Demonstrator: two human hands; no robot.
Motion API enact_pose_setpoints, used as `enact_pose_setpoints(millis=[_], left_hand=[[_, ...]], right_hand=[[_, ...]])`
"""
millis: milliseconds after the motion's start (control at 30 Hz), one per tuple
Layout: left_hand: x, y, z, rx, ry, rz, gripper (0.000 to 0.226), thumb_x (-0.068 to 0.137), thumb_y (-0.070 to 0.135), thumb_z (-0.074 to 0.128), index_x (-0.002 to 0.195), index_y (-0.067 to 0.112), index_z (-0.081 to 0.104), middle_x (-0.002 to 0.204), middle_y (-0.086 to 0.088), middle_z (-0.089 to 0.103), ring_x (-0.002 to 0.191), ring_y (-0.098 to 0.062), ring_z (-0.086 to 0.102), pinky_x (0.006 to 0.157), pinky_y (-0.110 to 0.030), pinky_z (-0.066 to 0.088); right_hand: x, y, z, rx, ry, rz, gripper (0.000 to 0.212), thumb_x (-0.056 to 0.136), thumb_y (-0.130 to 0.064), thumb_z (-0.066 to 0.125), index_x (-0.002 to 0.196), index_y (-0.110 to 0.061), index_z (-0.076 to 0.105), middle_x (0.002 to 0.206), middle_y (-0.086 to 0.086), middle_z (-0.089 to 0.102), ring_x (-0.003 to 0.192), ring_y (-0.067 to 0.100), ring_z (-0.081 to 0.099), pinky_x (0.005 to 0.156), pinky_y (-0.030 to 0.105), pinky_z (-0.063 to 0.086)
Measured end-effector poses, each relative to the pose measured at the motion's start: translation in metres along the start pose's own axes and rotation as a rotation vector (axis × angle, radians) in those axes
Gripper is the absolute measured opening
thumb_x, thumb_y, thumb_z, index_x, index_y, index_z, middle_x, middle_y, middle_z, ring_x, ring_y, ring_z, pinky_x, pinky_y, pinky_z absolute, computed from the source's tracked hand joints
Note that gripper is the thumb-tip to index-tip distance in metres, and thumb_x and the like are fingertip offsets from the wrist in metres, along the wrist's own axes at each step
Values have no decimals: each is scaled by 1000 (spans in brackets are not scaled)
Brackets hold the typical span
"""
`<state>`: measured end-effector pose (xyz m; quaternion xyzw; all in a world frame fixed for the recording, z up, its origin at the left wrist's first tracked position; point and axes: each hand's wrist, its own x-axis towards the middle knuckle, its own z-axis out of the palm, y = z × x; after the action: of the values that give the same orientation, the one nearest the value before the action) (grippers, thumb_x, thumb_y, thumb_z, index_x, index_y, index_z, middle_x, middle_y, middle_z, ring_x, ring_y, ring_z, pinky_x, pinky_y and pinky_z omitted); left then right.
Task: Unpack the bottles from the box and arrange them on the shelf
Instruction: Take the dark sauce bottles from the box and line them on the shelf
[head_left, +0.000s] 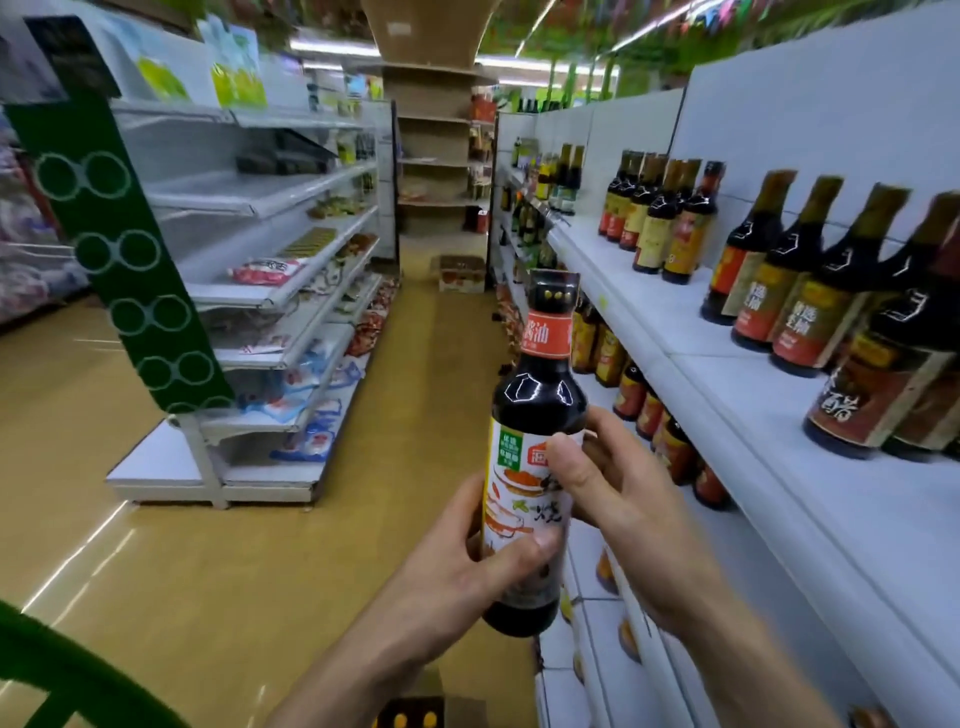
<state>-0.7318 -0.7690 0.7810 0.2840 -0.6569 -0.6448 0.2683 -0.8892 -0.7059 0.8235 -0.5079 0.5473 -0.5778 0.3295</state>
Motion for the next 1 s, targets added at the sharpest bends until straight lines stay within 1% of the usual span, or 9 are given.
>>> enact_pose_setpoints(millis=[133, 200, 267, 333, 467, 733, 800, 867, 1000], left_hand=[[6, 6, 6, 0, -57, 1, 59, 81, 46, 74, 136, 38, 52, 126, 16, 71, 118, -1, 66, 96, -27, 50], [10, 11, 8, -5, -99, 6, 58, 82, 46, 74, 136, 39, 52, 126, 16, 71, 118, -1, 65, 96, -27, 50], [15, 14, 10, -5, -137, 21, 55, 84, 48, 77, 133, 42, 53, 122, 20, 72, 114, 2, 67, 89, -22, 52], [20, 18, 11, -3, -162, 32, 49, 84, 45, 74, 129, 45, 55, 117, 23, 73, 108, 5, 68, 81, -17, 53], [33, 30, 14, 3, -287, 48, 51, 82, 50, 77, 128, 46, 55, 121, 19, 72, 113, 1, 67, 89, -24, 53], [48, 52, 47, -11, -583, 105, 57, 82, 49, 73, 134, 42, 53, 124, 21, 70, 114, 4, 66, 98, -29, 53], [49, 55, 60, -25, -661, 124, 54, 83, 49, 74, 133, 45, 53, 125, 22, 70, 112, 6, 66, 96, -28, 54], [47, 58, 74, -37, -728, 132, 52, 84, 46, 73, 132, 47, 53, 121, 26, 70, 108, 9, 67, 88, -22, 56], [44, 60, 106, -38, -859, 130, 47, 88, 36, 71, 133, 39, 55, 120, 18, 73, 110, 1, 69, 89, -25, 58]], right_hand=[[-5, -6, -9, -11, 68, 14, 41, 87, -39, 62, 126, -26, 59, 113, -9, 77, 108, 8, 72, 96, 38, 59], [-8, -10, -11, -32, 105, 17, 38, 88, -40, 62, 125, -28, 60, 111, -8, 77, 106, 12, 73, 95, 44, 60], [-11, -14, -14, -53, 146, 19, 36, 89, -42, 62, 123, -29, 60, 110, -4, 77, 105, 17, 73, 93, 50, 59], [-14, -18, -15, -54, 191, 17, 37, 87, -41, 62, 121, -27, 61, 109, -7, 77, 105, 12, 74, 94, 45, 60], [-21, -30, -20, -64, 311, 22, 45, 83, -42, 64, 124, -24, 60, 113, -6, 77, 109, 10, 72, 98, 42, 58], [-60, -55, -36, -196, 570, -2, 41, 88, -42, 62, 126, -27, 58, 113, -7, 77, 108, 11, 73, 94, 39, 60], [-72, -60, -39, -223, 645, -10, 40, 89, -40, 61, 126, -26, 58, 110, -8, 78, 106, 9, 74, 92, 35, 60], [-86, -65, -42, -243, 714, -13, 40, 90, -38, 61, 128, -24, 57, 109, -9, 78, 105, 9, 74, 92, 32, 60], [-118, -76, -48, -273, 850, 1, 46, 87, -43, 62, 128, -25, 58, 112, -6, 78, 106, 11, 74, 95, 39, 59]])
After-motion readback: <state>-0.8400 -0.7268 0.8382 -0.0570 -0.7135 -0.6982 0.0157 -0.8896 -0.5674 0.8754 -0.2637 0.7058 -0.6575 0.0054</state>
